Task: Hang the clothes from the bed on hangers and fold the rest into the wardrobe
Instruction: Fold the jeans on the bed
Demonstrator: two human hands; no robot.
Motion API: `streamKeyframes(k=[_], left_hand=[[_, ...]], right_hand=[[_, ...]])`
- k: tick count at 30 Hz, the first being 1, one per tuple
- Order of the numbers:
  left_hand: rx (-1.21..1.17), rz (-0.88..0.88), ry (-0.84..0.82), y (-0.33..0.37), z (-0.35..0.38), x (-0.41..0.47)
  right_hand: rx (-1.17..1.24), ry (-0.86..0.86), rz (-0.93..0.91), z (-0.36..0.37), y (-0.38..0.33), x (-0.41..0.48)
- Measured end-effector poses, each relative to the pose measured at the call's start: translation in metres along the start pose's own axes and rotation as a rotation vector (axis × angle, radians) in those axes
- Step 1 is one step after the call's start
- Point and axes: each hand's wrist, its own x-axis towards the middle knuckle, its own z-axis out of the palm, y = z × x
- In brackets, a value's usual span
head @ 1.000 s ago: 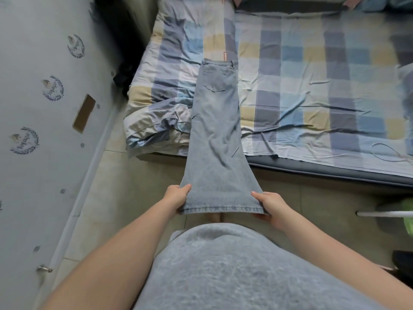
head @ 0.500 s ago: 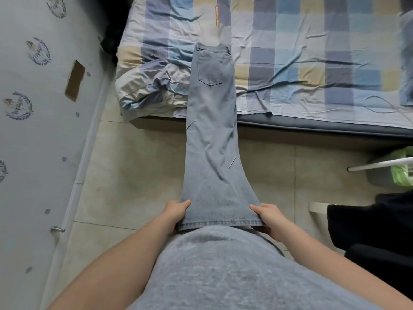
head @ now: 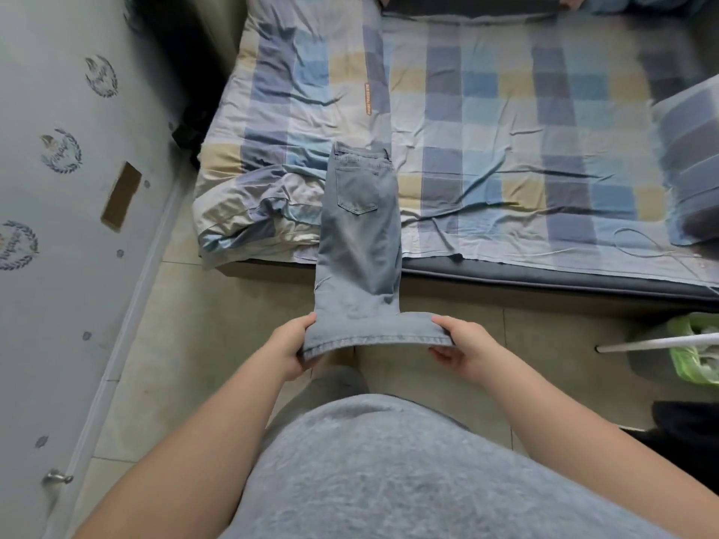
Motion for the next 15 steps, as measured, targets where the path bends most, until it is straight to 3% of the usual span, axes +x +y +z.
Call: streamKeyframes(k=[6, 15], left_hand=[[-0.123, 0.027, -0.046, 0.133, 0.031, 0.048], [-0.047, -0.046, -0.079, 0.32, 0.081, 0.127]], right_hand=[[0.105, 0.012, -0.035, 0.055, -0.12, 0.052], [0.217, 0.178, 0.022, 0.127, -0.283, 0.138]])
